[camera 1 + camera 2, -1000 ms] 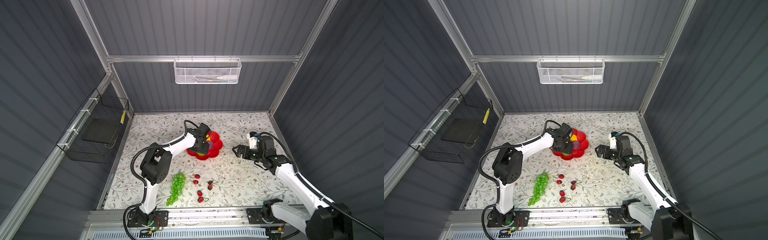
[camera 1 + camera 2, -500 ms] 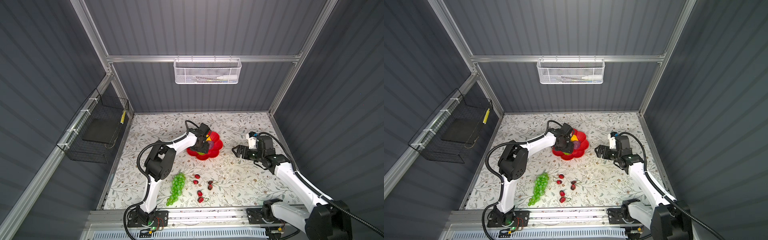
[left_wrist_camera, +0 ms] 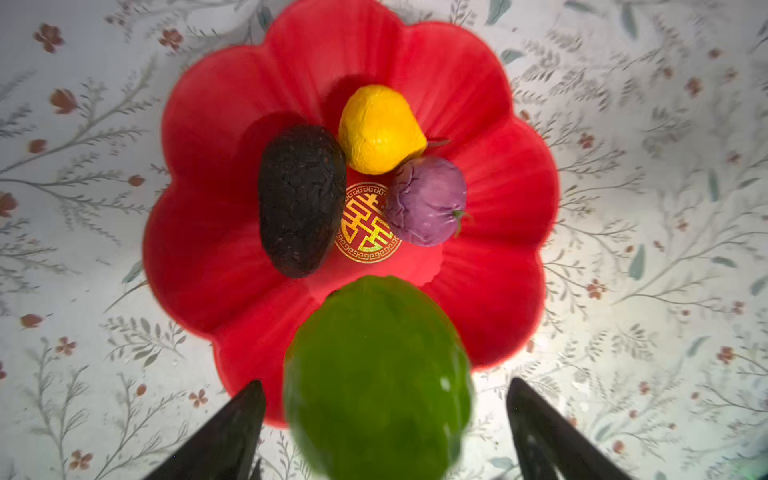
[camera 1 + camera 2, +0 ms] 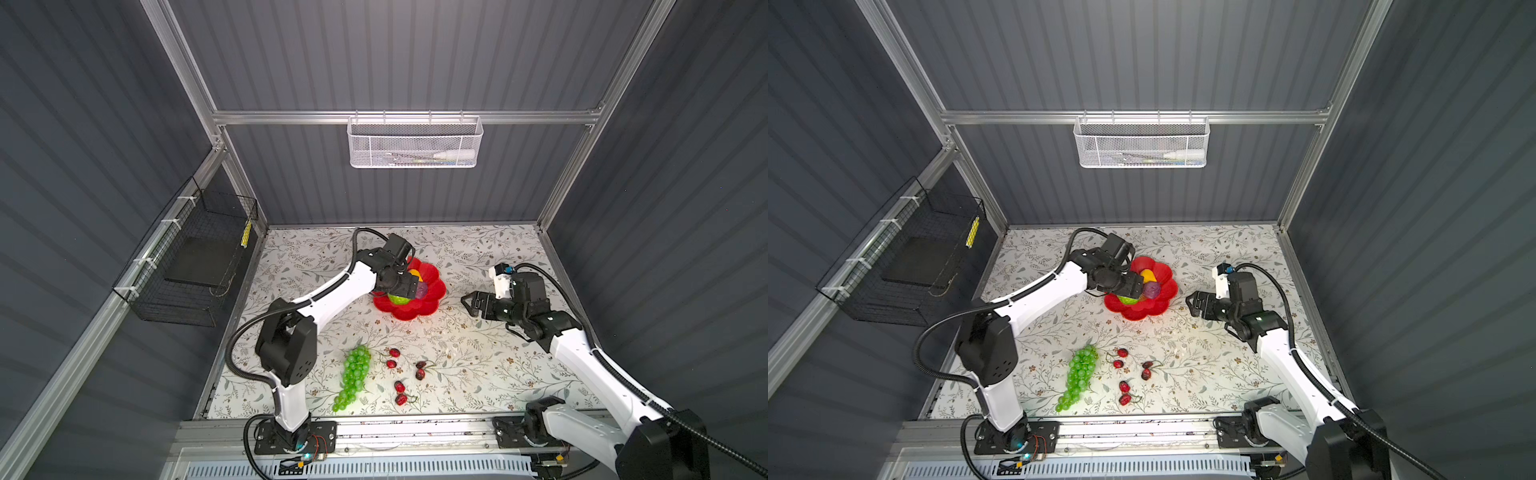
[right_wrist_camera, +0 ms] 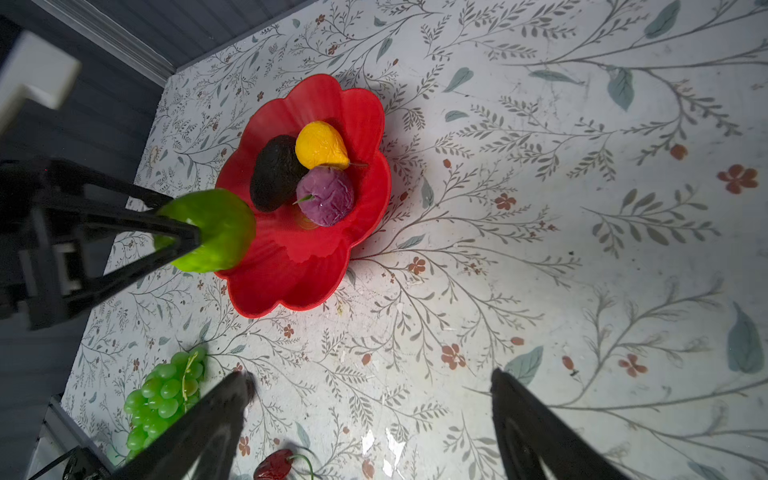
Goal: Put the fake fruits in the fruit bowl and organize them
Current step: 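Lower the custard-apple into the bowl and open the left gripper, then move the left gripper down onto the green grapes and close on them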
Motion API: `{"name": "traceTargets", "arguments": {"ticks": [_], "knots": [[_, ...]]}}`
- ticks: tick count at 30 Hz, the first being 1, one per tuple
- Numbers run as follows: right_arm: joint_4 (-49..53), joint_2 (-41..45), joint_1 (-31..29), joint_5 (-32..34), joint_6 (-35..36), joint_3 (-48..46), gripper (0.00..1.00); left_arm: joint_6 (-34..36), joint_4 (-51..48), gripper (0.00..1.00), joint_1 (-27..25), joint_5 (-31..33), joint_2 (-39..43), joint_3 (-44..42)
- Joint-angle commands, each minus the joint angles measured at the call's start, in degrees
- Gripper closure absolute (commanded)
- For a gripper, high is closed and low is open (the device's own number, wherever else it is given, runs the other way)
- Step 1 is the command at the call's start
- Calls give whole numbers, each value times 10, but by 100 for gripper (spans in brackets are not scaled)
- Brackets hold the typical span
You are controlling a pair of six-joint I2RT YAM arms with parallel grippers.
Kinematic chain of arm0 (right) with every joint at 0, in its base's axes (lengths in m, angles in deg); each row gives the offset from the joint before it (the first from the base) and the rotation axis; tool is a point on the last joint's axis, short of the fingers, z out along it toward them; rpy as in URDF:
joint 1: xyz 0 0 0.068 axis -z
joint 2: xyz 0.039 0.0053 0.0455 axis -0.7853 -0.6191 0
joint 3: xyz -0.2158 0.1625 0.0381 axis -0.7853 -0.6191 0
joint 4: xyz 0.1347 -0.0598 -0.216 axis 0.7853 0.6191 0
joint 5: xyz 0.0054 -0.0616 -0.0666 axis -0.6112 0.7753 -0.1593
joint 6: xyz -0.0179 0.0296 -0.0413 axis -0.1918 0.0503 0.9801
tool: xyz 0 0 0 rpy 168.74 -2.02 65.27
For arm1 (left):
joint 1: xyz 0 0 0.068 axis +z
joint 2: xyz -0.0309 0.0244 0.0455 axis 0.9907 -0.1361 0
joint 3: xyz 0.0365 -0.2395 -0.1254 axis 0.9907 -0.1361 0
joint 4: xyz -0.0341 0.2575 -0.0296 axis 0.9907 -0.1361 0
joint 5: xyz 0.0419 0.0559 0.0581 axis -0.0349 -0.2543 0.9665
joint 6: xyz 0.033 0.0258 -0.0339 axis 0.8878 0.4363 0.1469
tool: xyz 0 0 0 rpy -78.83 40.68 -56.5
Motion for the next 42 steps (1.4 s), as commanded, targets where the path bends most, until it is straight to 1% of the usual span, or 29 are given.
{"name": "traceTargets", "arguments": {"ticks": [1, 5, 8, 11, 15, 18, 22, 25, 29, 31, 35, 36, 38, 42], "knots": [[2, -9, -9, 6, -3, 7, 12, 2, -16, 11, 5, -24, 32, -44], [-10, -29, -16, 5, -7, 11, 13, -16, 26, 13, 5, -43, 39, -67], [-4, -50, -21, 1, -8, 25, 13, -20, 7, 14, 5, -33, 23, -52], [-6, -47, -30, 7, -9, 25, 13, -29, 43, 15, 5, -32, 50, -96], [-6, -65, -38, 6, -11, 35, 13, -21, -15, 17, 5, -4, 64, -91], [-8, -68, -49, 9, -14, 39, 14, -28, -38, 21, 7, 13, 96, -120], [-12, -68, -68, 13, -18, 44, 14, -42, -69, 30, 32, 18, 145, -176], [-15, -74, -81, 16, -18, 44, 14, -43, -75, 30, 48, 4, 176, -220], [-14, -93, -87, 15, -17, 51, 14, -51, -99, 28, 50, 3, 185, -255], [-19, -99, -92, 16, -20, 53, 14, -61, -88, 28, 50, -10, 190, -283], [-30, -111, -99, 13, -28, 55, 14, -71, -51, 31, 50, -49, 184, -327], [-31, -113, -103, 14, -29, 55, 14, -73, -44, 33, 50, -51, 182, -334], [-31, -117, -106, 13, -29, 57, 14, -74, -35, 39, 50, -53, 177, -342], [-29, -118, -109, 17, -30, 56, 14, -83, -23, 42, 50, -71, 173, -366]]}}
